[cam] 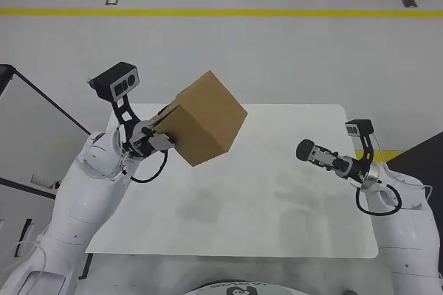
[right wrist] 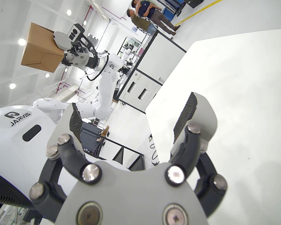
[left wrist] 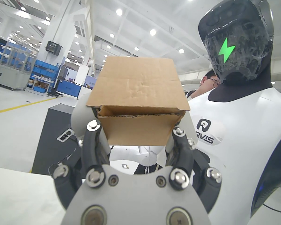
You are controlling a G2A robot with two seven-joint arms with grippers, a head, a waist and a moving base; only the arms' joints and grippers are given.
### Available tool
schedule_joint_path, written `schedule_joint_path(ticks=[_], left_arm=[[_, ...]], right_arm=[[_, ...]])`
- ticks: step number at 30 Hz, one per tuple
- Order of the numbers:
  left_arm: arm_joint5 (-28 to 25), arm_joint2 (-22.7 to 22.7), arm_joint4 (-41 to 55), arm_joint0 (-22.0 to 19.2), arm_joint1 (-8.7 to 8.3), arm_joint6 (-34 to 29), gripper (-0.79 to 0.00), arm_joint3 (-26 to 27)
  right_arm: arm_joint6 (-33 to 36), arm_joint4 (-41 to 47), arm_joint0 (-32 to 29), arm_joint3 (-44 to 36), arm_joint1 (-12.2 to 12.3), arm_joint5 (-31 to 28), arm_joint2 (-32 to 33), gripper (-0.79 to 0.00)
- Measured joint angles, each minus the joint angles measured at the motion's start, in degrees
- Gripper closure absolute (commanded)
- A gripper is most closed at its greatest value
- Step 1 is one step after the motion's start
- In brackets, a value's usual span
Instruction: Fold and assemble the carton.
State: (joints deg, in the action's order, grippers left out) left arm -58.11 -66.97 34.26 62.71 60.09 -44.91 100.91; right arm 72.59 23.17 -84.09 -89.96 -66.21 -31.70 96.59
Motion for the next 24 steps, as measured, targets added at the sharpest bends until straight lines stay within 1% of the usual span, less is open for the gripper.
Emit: schedule_joint_path(ticks=[2, 11, 17, 24], left_arm=[[0.1, 0.7, 3.5, -0.5, 0.23, -1.4, 0.000, -0.3], [0.1, 3.6, 13.3, -1.7, 0.68, -1.4, 0.000, 0.0], [0.2, 4.9, 16.7, -2.2, 0.45, -1.5, 0.000, 0.0], [0.8, 6.1, 17.5, -3.1, 0.09, -2.1, 0.000, -0.8]], right_arm=[[0.0, 0.0, 0.0, 0.0, 0.0, 0.0, 0.0, -0.785], [0.0, 0.0, 0.0, 0.0, 0.0, 0.0, 0.0, -0.785], [0.0, 0.0, 0.0, 0.0, 0.0, 0.0, 0.0, -0.785], [0.0, 0.0, 0.0, 0.0, 0.0, 0.0, 0.0, -0.785]])
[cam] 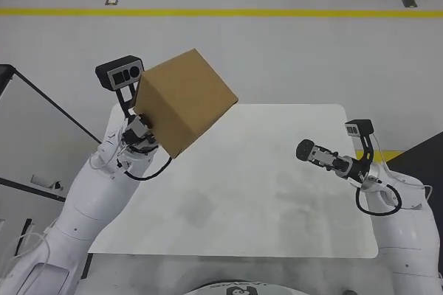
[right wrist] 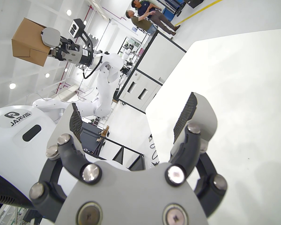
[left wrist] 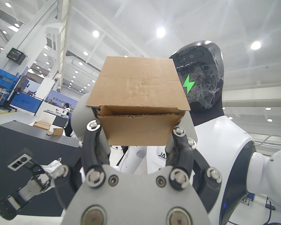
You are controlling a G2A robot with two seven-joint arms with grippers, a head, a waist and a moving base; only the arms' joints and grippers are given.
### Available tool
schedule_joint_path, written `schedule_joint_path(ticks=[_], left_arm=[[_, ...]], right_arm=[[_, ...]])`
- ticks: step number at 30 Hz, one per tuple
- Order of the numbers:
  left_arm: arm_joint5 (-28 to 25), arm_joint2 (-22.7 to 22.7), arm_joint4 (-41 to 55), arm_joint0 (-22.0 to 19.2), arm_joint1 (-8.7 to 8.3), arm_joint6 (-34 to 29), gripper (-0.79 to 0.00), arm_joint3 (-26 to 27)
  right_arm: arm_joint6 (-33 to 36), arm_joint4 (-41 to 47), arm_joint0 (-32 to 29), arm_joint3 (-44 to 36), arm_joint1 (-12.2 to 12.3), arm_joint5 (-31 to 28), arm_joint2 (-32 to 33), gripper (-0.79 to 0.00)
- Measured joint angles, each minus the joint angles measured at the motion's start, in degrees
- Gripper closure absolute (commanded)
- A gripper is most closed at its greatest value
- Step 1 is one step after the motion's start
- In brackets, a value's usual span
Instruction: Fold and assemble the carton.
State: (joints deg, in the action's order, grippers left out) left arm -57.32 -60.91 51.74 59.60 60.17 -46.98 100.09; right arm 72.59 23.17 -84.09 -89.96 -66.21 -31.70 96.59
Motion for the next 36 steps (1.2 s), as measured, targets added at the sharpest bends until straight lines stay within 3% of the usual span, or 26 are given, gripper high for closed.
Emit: schedule_joint_path(ticks=[8, 16, 26, 36], left_arm=[[-0.7, -1.2, -9.7, -0.9, -0.77, 0.7, 0.000, -4.4], [-0.7, -2.8, -16.8, -0.7, -1.23, 0.7, 0.000, -3.9], [-0.7, -1.5, -10.7, 0.5, -0.77, 0.7, 0.000, -0.5], [-0.7, -2.3, -12.2, 0.5, -0.90, 0.7, 0.000, -0.7]], right_arm=[[0.0, 0.0, 0.0, 0.0, 0.0, 0.0, 0.0, -0.785], [0.0, 0.0, 0.0, 0.0, 0.0, 0.0, 0.0, -0.785], [0.0, 0.0, 0.0, 0.0, 0.0, 0.0, 0.0, -0.785], [0.0, 0.0, 0.0, 0.0, 0.0, 0.0, 0.0, -0.785]])
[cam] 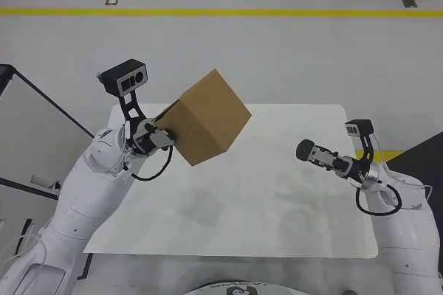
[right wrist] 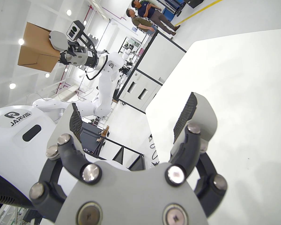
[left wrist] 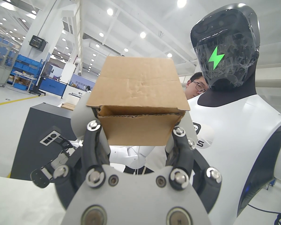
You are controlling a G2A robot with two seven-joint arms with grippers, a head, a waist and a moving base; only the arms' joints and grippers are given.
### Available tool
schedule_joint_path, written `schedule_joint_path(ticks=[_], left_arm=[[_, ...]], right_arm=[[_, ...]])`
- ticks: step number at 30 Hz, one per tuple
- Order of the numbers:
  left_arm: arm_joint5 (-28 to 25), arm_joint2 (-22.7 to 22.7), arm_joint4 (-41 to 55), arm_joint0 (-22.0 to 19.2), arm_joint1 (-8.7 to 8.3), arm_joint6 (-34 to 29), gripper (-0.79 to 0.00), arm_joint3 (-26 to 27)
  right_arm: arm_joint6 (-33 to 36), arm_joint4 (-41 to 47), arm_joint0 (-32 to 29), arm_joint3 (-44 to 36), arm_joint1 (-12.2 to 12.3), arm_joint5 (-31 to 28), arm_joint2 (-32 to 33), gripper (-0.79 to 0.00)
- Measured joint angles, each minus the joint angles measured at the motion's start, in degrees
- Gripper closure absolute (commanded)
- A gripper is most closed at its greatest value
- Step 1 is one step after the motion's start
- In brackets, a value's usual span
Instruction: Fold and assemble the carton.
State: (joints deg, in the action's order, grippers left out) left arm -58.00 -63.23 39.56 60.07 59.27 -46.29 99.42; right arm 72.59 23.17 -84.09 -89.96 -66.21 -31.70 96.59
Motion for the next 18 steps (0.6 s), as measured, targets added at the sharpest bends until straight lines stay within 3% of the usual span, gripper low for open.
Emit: schedule_joint_path(ticks=[4, 11, 18], left_arm=[[1.4, -0.6, -1.2, 0.2, -0.04, 0.9, 0.000, 0.2], [22.9, -3.3, -3.8, 2.2, -0.74, 3.2, 0.000, 7.0], [37.3, -5.9, 1.7, 5.8, -1.12, 5.3, 0.000, 11.0]], right_arm=[[0.0, 0.0, 0.0, 0.0, 0.0, 0.0, 0.0, -0.785], [0.0, 0.0, 0.0, 0.0, 0.0, 0.0, 0.0, -0.785], [0.0, 0.0, 0.0, 0.0, 0.0, 0.0, 0.0, -0.785]])
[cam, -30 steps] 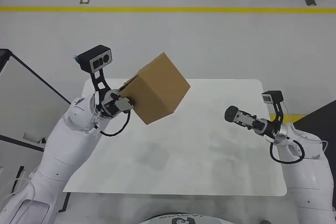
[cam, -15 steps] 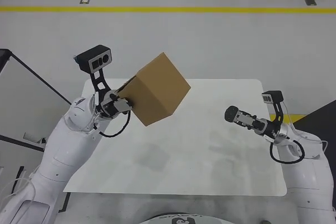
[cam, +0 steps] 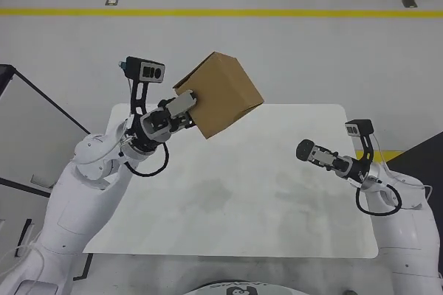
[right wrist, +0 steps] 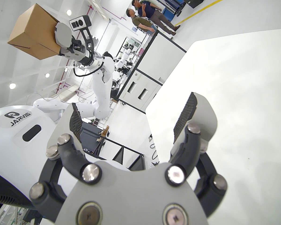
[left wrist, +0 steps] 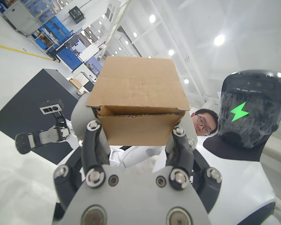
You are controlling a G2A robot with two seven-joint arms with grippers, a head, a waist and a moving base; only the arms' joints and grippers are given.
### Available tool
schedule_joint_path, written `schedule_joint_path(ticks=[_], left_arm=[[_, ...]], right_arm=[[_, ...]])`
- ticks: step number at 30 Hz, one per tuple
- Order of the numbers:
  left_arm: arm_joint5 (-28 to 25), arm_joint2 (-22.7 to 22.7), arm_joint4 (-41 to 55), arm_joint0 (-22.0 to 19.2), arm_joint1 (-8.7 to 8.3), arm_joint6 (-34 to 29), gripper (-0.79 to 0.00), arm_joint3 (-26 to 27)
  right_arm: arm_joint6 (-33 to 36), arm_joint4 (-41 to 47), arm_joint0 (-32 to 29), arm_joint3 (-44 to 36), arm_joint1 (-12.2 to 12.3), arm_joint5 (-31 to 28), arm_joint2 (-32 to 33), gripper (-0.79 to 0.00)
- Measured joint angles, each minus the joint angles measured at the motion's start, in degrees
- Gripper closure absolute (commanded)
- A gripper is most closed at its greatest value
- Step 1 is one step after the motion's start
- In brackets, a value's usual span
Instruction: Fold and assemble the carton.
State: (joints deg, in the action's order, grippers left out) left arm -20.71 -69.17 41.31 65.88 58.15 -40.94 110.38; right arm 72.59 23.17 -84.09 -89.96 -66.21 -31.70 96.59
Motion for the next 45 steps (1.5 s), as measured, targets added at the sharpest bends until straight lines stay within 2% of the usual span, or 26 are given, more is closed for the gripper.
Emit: schedule_joint_path(ticks=[9, 10, 14, 17, 23, 34, 39, 45], left_arm=[[1.4, -0.1, 0.9, 0.6, 0.13, 0.8, 0.000, -0.1], [2.4, -0.3, 2.3, 1.2, 0.26, 2.2, 0.000, -0.4], [12.0, -3.3, 13.2, 2.9, 0.26, 9.4, 0.000, -1.3], [16.1, -6.4, 20.3, 4.4, 0.08, 6.6, 0.000, -1.6], [22.9, -9.7, 27.0, 6.1, -0.16, -0.2, 0.000, -2.8], [29.2, -8.1, 39.5, 6.9, 0.87, -6.9, 0.000, -5.5], [32.0, -7.5, 45.8, 8.0, 1.41, -6.1, 0.000, -5.5], [33.0, -7.6, 47.1, 8.3, 1.82, -5.6, 0.000, -5.5]], right_arm=[[0.0, 0.0, 0.0, 0.0, 0.0, 0.0, 0.0, -0.785], [0.0, 0.0, 0.0, 0.0, 0.0, 0.0, 0.0, -0.785], [0.0, 0.0, 0.0, 0.0, 0.0, 0.0, 0.0, -0.785], [0.0, 0.0, 0.0, 0.0, 0.0, 0.0, 0.0, -0.785], [0.0, 0.0, 0.0, 0.0, 0.0, 0.0, 0.0, -0.785], [0.0, 0.0, 0.0, 0.0, 0.0, 0.0, 0.0, -0.785], [0.0, 0.0, 0.0, 0.0, 0.0, 0.0, 0.0, -0.785], [0.0, 0.0, 0.0, 0.0, 0.0, 0.0, 0.0, -0.785]])
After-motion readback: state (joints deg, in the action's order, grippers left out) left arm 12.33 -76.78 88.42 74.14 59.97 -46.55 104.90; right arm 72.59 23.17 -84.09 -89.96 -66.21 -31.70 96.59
